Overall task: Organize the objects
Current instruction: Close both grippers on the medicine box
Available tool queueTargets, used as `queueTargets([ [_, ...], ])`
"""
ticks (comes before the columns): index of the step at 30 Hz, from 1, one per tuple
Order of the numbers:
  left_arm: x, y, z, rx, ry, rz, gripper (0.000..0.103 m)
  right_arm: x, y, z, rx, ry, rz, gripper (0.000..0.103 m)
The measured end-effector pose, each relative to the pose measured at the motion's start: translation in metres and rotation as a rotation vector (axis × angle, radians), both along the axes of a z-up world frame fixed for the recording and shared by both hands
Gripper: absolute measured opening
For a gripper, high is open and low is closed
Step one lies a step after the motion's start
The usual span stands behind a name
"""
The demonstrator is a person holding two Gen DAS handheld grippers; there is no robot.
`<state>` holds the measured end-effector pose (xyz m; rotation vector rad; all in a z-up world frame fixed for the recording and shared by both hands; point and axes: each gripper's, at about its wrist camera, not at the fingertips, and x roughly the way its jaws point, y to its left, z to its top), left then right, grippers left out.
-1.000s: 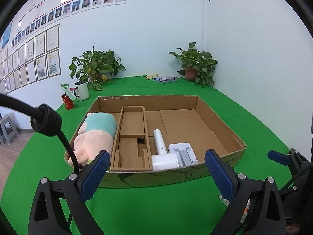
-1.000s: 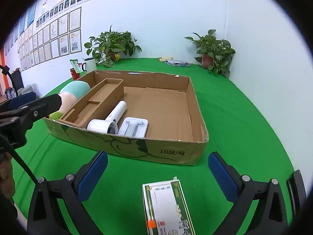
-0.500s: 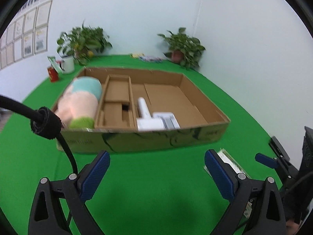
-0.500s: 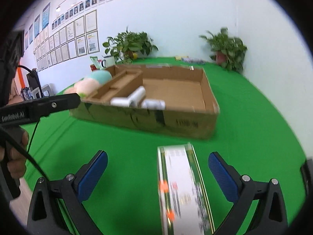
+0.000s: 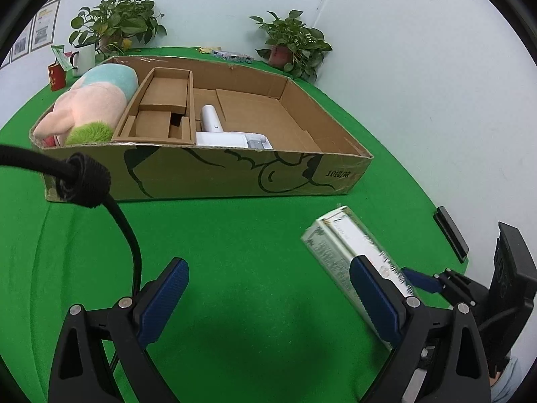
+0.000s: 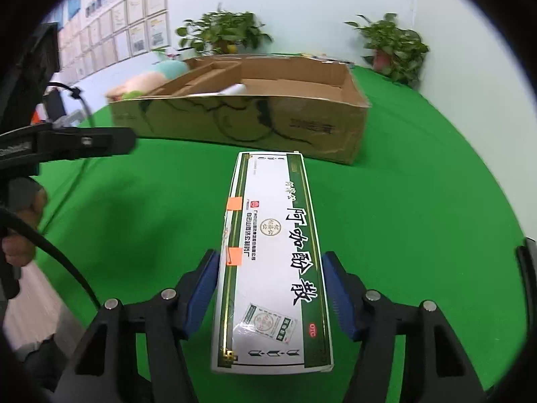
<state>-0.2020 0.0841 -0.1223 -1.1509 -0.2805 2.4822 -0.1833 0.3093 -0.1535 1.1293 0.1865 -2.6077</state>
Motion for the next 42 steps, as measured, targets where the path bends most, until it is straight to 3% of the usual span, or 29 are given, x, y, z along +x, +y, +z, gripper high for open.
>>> queueTargets([
  [4, -0.005, -0.011, -0.004, 0.047, -0.035, 0.004, 0.097, -0.001, -0.036, 0.001, -0.037, -0.023, 0.058, 0.061],
  [8, -0.010, -0.021, -0.015, 0.145, -0.123, -0.046, 0.095, 0.001, -0.072, 0.006, -0.088, -0.043, 0.133, 0.063],
  [11, -0.013, -0.028, -0.028, 0.231, -0.184, -0.061, 0.090, 0.009, -0.084, 0.009, -0.125, -0.045, 0.201, 0.081],
  [15, -0.012, -0.035, -0.040, 0.305, -0.229, -0.069, 0.084, 0.015, -0.093, 0.006, -0.070, -0.040, 0.230, 0.083],
  [19, -0.013, -0.033, -0.052, 0.324, -0.267, -0.083, 0.077, 0.015, -0.093, 0.000, -0.048, -0.065, 0.211, 0.082],
  [29, -0.020, -0.033, -0.058, 0.325, -0.267, -0.085, 0.067, 0.006, -0.094, -0.005, -0.018, -0.091, 0.178, 0.082],
  [33, -0.022, -0.036, -0.058, 0.322, -0.272, -0.079, 0.064, 0.002, -0.093, -0.008, 0.005, -0.099, 0.145, 0.067],
  [38, -0.022, -0.036, -0.059, 0.316, -0.270, -0.079, 0.064, 0.003, -0.089, -0.006, -0.027, -0.112, 0.129, 0.065],
  [42, -0.024, -0.037, -0.058, 0.323, -0.276, -0.072, 0.064, -0.003, -0.078, -0.005, -0.141, -0.157, 0.097, 0.064],
])
